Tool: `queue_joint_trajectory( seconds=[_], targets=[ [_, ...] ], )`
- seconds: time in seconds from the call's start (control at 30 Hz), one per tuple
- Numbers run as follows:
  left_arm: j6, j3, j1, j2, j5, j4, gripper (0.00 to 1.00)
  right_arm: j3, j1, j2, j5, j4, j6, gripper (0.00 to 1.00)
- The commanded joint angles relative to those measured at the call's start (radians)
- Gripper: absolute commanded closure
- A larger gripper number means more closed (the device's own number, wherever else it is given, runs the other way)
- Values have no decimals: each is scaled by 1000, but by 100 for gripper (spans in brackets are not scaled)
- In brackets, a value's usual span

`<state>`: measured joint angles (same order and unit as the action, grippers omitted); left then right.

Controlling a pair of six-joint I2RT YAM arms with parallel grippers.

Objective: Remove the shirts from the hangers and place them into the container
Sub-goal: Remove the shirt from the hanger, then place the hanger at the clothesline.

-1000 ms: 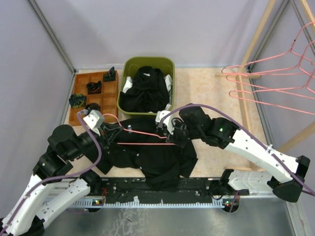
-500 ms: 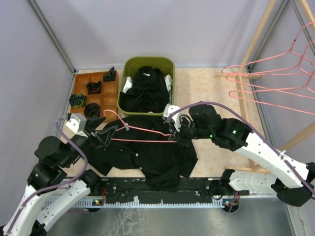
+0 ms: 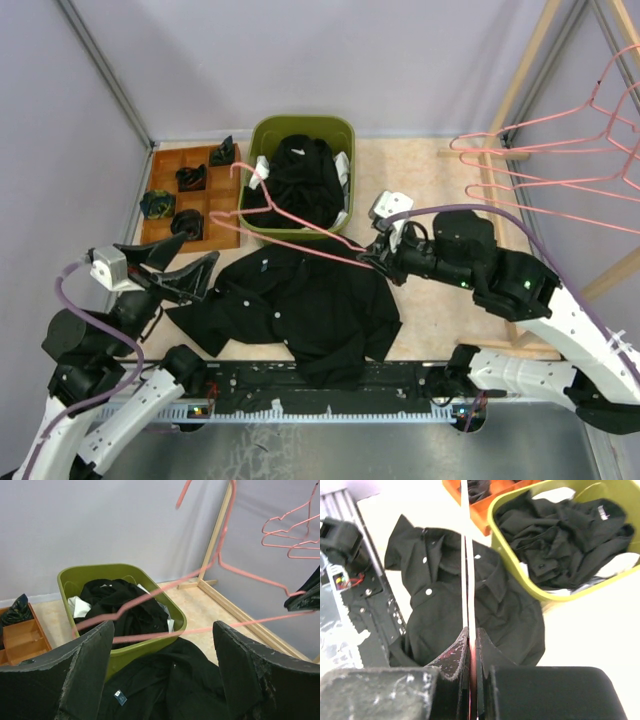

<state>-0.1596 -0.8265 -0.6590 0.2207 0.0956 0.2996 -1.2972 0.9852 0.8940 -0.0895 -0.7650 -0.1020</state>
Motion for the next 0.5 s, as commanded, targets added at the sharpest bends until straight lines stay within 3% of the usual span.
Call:
queue_joint_trajectory(
  seconds=[0.0, 0.27, 0.4, 0.47],
  targets=[
    [-34, 8, 2, 25, 3, -1, 15, 2, -1, -74, 143, 192, 62, 100],
    [-44, 14, 2, 50, 37, 8, 13, 128, -2, -143, 329, 474, 91, 100],
    [-34, 1, 2, 117, 34, 62, 9, 156, -2, -106, 549, 617, 122, 100],
    [-41, -12, 2, 165, 40, 101, 7, 150, -2, -66, 741, 670, 132, 100]
  ],
)
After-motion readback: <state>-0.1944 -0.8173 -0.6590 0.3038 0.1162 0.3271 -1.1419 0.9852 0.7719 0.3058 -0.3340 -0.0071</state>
